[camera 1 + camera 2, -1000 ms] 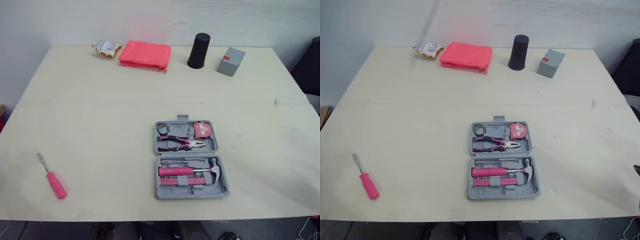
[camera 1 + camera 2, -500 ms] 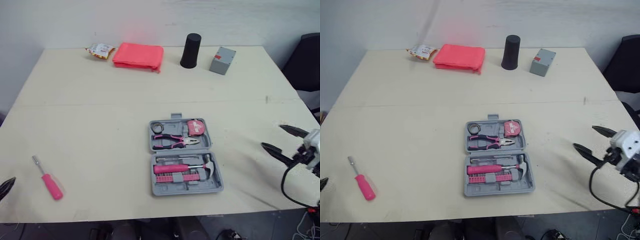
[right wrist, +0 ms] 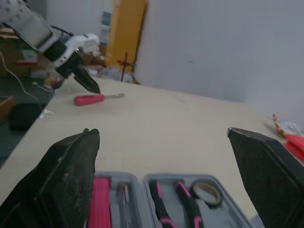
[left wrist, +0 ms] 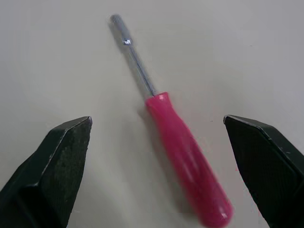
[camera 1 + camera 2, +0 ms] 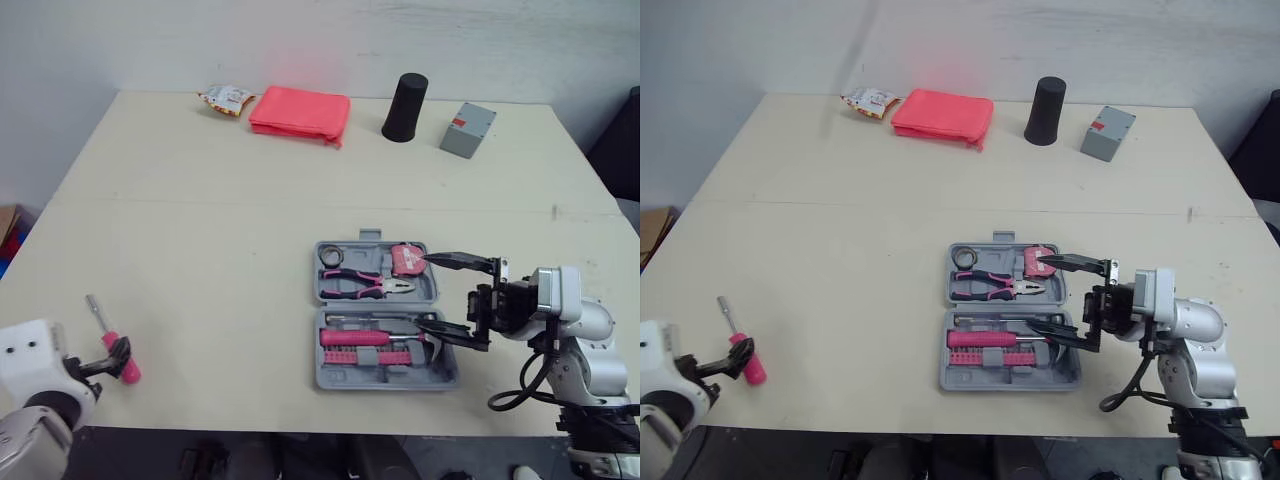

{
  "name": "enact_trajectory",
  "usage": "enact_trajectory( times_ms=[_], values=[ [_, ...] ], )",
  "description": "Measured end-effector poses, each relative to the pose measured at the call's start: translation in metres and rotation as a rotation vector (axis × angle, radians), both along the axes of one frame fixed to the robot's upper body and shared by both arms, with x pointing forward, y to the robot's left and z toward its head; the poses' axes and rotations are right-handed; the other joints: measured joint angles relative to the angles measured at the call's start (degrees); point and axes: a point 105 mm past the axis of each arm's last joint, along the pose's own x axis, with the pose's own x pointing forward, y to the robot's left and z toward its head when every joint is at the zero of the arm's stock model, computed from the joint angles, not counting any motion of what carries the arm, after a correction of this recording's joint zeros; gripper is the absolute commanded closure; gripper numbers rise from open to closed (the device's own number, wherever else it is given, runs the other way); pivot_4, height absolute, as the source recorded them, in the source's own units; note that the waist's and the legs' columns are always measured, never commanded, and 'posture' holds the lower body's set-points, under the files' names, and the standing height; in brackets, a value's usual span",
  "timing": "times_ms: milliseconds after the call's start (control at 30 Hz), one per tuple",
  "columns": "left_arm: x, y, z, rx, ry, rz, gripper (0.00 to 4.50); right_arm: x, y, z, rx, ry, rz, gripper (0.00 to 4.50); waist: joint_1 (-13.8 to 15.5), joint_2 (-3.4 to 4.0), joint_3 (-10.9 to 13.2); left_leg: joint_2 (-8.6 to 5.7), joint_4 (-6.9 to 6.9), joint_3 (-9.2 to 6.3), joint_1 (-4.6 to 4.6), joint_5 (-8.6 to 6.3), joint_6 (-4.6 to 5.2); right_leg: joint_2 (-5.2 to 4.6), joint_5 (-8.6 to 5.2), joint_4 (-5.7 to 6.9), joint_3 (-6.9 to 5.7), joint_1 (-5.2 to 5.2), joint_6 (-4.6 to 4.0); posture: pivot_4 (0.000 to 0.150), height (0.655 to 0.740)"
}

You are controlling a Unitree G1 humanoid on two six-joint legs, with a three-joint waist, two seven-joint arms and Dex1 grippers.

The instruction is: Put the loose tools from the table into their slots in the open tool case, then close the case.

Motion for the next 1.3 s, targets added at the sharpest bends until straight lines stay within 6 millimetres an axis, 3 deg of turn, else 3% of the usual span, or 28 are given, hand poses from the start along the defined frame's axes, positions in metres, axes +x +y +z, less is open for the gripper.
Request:
enact_trajectory(
  times_ms=[300, 400, 633, 667, 833, 967, 1133, 1300],
  values=[
    [0.012, -0.005, -0.024, -0.06, 0.088, 0.081, 0.0, -0.008, 0.019, 0.019, -0.015, -0.094, 0.131, 0.03, 0.1, -0.02, 0.0, -0.02, 0.0, -0.01, 0.0, 0.05, -0.01, 0.0, 0.01, 0.0, -0.01, -0.02, -0.02, 0.15, 0.74],
    [0.016, -0.007, -0.026, -0.064, 0.086, 0.08, 0.78, -0.009, 0.022, 0.023, -0.017, -0.109, 0.143, 0.0, 0.2, 0.0, 0.0, -0.02, 0.0, -0.01, 0.06, 0.08, -0.02, 0.0, 0.01, 0.01, -0.01, 0.02, -0.02, 0.15, 0.74],
    [0.016, -0.006, -0.033, -0.092, 0.076, 0.075, 3.81, -0.01, 0.017, 0.017, -0.034, -0.086, 0.116, 0.0, -0.2, 0.21, -0.1, -0.02, -0.09, 0.04, 0.18, 0.09, -0.03, -0.01, 0.02, 0.02, 0.02, 0.09, -0.05, 0.15, 0.74],
    [0.016, -0.005, -0.034, -0.088, 0.078, 0.075, 3.98, -0.009, 0.016, 0.017, -0.035, -0.087, 0.112, 0.0, -0.3, 0.24, -0.2, -0.01, -0.12, 0.08, 0.22, 0.09, -0.04, -0.01, 0.01, 0.02, 0.04, 0.09, -0.06, 0.15, 0.74],
    [0.021, -0.004, -0.03, -0.069, 0.043, 0.018, 3.97, -0.013, 0.008, 0.013, -0.065, -0.072, 0.079, 0.0, 0.0, 0.25, -0.1, -0.01, -0.21, 0.09, 0.36, 0.09, -0.07, -0.01, -0.02, 0.01, 0.06, 0.16, -0.12, 0.15, 0.74],
    [0.04, -0.017, -0.009, 0.028, -0.043, -0.258, 3.97, -0.017, -0.014, 0.01, -0.11, -0.055, -0.01, 0.0, 0.7, 0.08, -0.1, -0.02, -0.19, 0.03, 0.11, 0.07, -0.06, -0.06, 0.0, -0.1, -0.02, 0.06, -0.16, 0.15, 0.74],
    [0.057, -0.079, 0.043, 0.247, -0.194, -0.957, 3.97, -0.025, -0.04, 0.006, -0.149, -0.019, -0.121, 0.0, 1.7, 0.11, 0.0, -0.04, -0.34, 0.01, -0.08, -0.18, -0.31, -0.19, 0.07, -0.55, -0.32, 0.07, -0.27, 0.15, 0.74],
    [0.061, -0.153, 0.061, 0.294, -0.292, -1.545, 3.97, -0.037, -0.061, -0.002, -0.206, 0.009, -0.211, 0.0, 2.5, 0.42, -0.1, 0.04, -0.48, 0.08, -0.16, -0.12, -0.01, -0.06, 0.07, -0.89, -0.29, 0.07, -0.31, 0.15, 0.74]
  ],
)
